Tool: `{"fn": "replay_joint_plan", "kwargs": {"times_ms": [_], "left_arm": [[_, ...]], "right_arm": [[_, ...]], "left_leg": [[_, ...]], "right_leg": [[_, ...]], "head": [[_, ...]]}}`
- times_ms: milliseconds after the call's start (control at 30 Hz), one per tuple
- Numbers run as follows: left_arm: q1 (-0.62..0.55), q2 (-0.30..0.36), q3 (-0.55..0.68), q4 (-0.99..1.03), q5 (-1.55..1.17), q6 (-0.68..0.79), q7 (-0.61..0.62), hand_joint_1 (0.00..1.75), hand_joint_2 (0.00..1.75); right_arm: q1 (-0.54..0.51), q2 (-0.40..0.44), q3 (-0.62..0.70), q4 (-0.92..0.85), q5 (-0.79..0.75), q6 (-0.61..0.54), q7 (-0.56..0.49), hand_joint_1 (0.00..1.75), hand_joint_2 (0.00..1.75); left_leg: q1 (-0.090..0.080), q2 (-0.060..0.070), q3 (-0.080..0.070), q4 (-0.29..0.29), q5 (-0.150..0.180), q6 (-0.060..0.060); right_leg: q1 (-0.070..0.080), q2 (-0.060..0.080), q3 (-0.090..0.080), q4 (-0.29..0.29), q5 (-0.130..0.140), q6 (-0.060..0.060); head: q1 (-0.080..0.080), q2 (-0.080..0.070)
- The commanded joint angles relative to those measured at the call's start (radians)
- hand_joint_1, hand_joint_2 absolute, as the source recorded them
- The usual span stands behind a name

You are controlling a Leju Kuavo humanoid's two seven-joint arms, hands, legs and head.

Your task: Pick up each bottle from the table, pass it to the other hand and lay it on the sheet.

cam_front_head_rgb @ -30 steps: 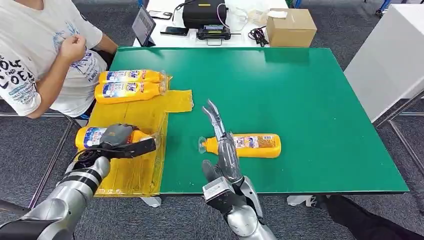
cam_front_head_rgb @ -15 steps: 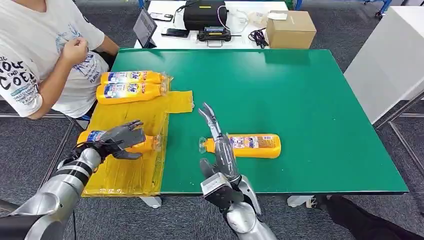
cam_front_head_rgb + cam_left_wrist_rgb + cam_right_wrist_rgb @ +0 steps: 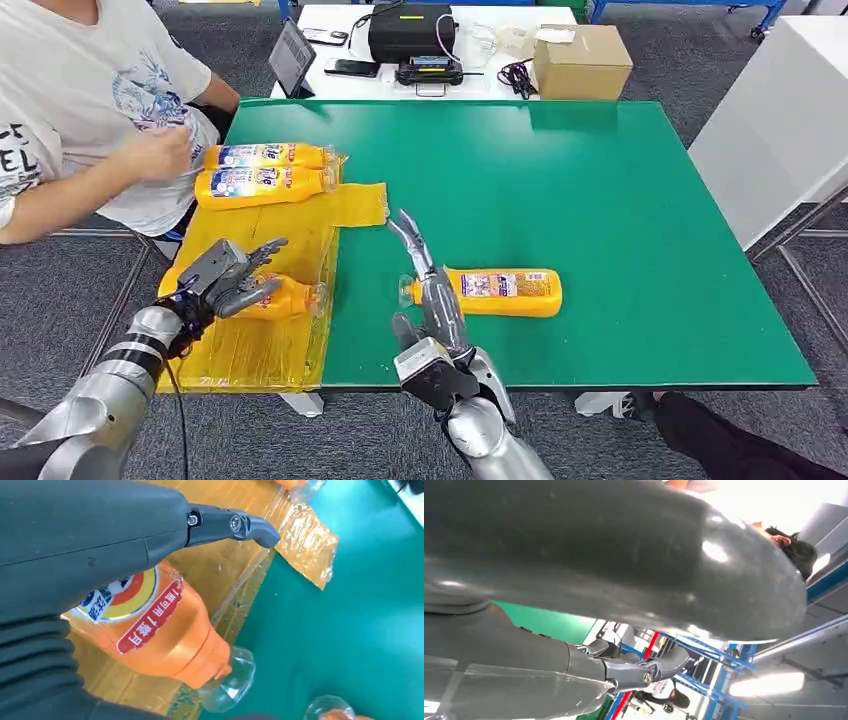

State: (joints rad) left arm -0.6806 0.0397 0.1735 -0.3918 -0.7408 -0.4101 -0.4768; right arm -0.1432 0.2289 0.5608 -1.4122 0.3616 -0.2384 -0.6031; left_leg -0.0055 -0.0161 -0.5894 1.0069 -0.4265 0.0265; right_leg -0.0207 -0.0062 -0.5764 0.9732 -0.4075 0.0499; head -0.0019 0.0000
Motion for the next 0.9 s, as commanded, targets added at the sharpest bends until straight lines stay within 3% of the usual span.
{"fn": "replay_joint_plan", "kwargs": {"times_ms": [33, 233, 333, 467, 533, 567, 633, 667, 900], "left_arm": [[0.067, -0.013, 0.05, 0.053, -0.001, -0.012, 0.01, 0.0, 0.0], [0.067, -0.012, 0.05, 0.052, 0.001, -0.014, 0.011, 0.0, 0.0], [0.089, -0.054, 0.112, -0.018, 0.14, 0.01, -0.084, 0.0, 0.0], [0.1, -0.156, 0.103, -0.185, 0.266, 0.433, -0.177, 0.0, 0.0], [0.126, -0.185, 0.091, -0.311, 0.346, 0.576, -0.221, 0.0, 0.0], [0.146, -0.185, 0.064, -0.377, 0.373, 0.681, -0.221, 0.0, 1.75], [0.168, -0.168, 0.013, -0.452, 0.379, 0.819, -0.221, 0.0, 1.75], [0.177, -0.164, 0.004, -0.484, 0.385, 0.869, -0.221, 0.0, 1.75], [0.338, -0.134, -0.126, -0.839, 0.51, 1.031, -0.221, 0.0, 1.75]], "right_arm": [[-0.042, -0.018, 0.022, 0.079, -0.003, -0.001, -0.002, 0.0, 0.0], [-0.043, -0.018, 0.022, 0.079, -0.003, -0.001, -0.002, 0.0, 0.0], [-0.035, -0.02, 0.024, 0.084, -0.003, -0.005, -0.002, 0.0, 0.0], [-0.013, -0.022, 0.023, 0.06, 0.023, -0.022, 0.014, 0.0, 0.0], [-0.013, -0.024, 0.032, 0.056, 0.038, -0.027, 0.028, 0.0, 0.0], [-0.018, -0.03, 0.04, 0.06, 0.052, -0.032, 0.036, 0.0, 0.0], [-0.027, -0.045, 0.043, 0.067, 0.08, -0.041, 0.058, 0.0, 0.0], [-0.031, -0.053, 0.037, 0.071, 0.093, -0.048, 0.07, 0.0, 1.75], [-0.099, -0.154, -0.117, 0.109, 0.277, -0.124, 0.225, 0.0, 1.75]], "left_leg": [[0.001, 0.005, 0.003, -0.002, 0.0, -0.001], [0.001, 0.005, 0.003, -0.002, 0.0, -0.001], [0.001, 0.005, 0.003, -0.002, 0.0, -0.001], [0.001, -0.002, 0.0, 0.0, 0.0, -0.001], [0.002, -0.003, -0.003, 0.001, 0.001, -0.001], [0.001, -0.001, -0.005, 0.001, 0.0, 0.0], [0.002, 0.001, -0.007, 0.002, 0.0, -0.001], [0.001, 0.002, -0.008, 0.001, 0.0, 0.0], [0.002, 0.004, -0.01, 0.001, -0.001, 0.0]], "right_leg": [[0.001, 0.004, 0.001, -0.002, 0.001, -0.002], [0.001, 0.004, 0.001, -0.002, 0.001, -0.002], [0.001, 0.004, 0.002, -0.002, 0.001, -0.002], [0.001, -0.002, 0.0, -0.001, 0.0, -0.001], [0.002, -0.003, -0.003, -0.001, 0.0, -0.001], [0.001, -0.002, -0.005, 0.0, 0.0, -0.001], [0.002, 0.0, -0.007, 0.0, 0.001, -0.001], [0.001, 0.0, -0.008, -0.001, 0.001, -0.001], [0.003, 0.002, -0.01, -0.002, 0.001, -0.001]], "head": [[0.0, 0.0], [0.0, 0.0], [0.0, 0.0], [0.0, 0.0], [0.0, 0.0], [0.0, 0.0], [0.001, 0.0], [0.0, 0.0], [0.0, 0.0]]}}
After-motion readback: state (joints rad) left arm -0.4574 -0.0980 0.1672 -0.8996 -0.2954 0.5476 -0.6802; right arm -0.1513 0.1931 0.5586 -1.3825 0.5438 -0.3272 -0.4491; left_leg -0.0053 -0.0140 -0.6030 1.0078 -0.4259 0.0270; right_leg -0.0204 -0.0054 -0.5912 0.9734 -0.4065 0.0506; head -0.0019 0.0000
